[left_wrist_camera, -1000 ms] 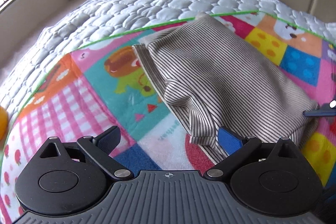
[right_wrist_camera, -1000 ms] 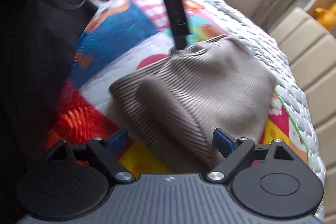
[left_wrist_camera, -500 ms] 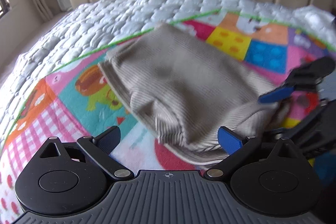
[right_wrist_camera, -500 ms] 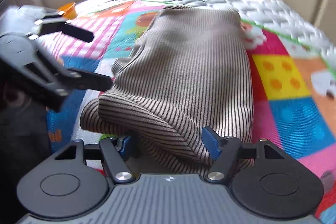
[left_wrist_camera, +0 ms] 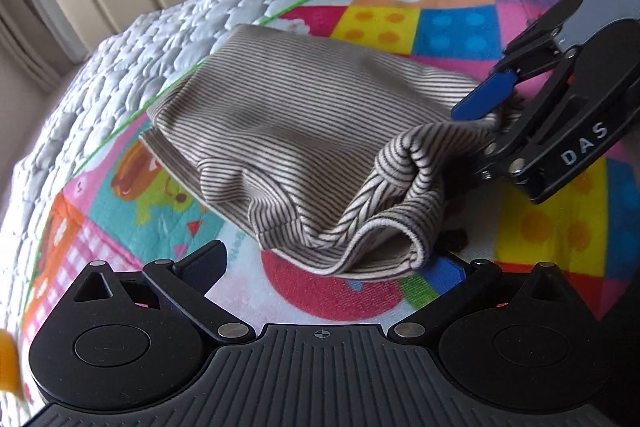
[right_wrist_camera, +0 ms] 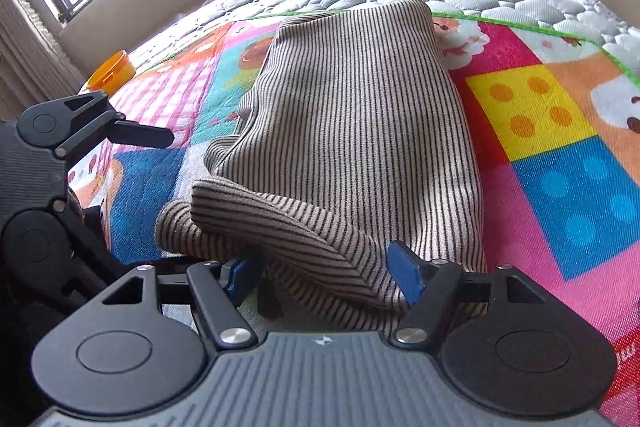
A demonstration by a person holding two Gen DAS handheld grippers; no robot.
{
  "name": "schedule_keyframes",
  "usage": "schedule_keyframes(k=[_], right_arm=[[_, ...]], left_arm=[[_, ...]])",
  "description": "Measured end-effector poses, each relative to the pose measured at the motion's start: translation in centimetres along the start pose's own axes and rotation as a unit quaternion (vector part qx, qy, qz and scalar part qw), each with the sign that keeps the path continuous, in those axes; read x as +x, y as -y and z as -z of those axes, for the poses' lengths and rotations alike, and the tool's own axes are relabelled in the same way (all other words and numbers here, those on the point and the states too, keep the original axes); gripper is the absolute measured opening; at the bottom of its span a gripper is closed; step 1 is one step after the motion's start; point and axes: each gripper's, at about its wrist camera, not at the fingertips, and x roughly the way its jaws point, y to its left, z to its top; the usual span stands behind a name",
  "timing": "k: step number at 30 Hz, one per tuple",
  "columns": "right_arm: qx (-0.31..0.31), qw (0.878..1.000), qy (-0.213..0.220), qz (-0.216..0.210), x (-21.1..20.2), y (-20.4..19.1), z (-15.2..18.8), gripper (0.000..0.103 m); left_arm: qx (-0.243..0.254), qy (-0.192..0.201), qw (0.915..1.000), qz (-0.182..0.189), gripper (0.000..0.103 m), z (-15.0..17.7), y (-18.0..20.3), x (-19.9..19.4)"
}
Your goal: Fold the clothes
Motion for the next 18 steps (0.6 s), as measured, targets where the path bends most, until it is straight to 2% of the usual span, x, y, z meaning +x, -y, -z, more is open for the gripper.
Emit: schedule_keyframes(k=[3,7,10,14,18], right_arm=[[-0.054,0.998,0.01,0.022,-0.3,-1.3,0.3,0.073],[-0.127,0.99,0.024,0.052,-0.8,-3.0,0.6,0.083],[-0.179,0.981,0.03,0.074,-0.9,-4.2,0.9,0.084],[-0.233,0.967,0.013,0.106,0.2,-5.1,1.9,0.084],[-0.287,0.948,0.014,0.138,1.0,-5.9,2.9,0.084]], left_arm=[[-0.005,-0.006,0.9999,-0.013,0.103,0.1,-0.3,0.4],[-0.016,-0.013,0.9995,-0.026,0.103,0.1,-0.8,0.8],[-0.025,-0.016,0.9992,-0.025,0.103,0.1,-1.1,0.9],[-0.039,-0.017,0.9988,-0.023,0.103,0.0,-1.5,1.0],[-0.067,-0.021,0.9975,-0.009,0.103,-0.1,-2.3,1.2]])
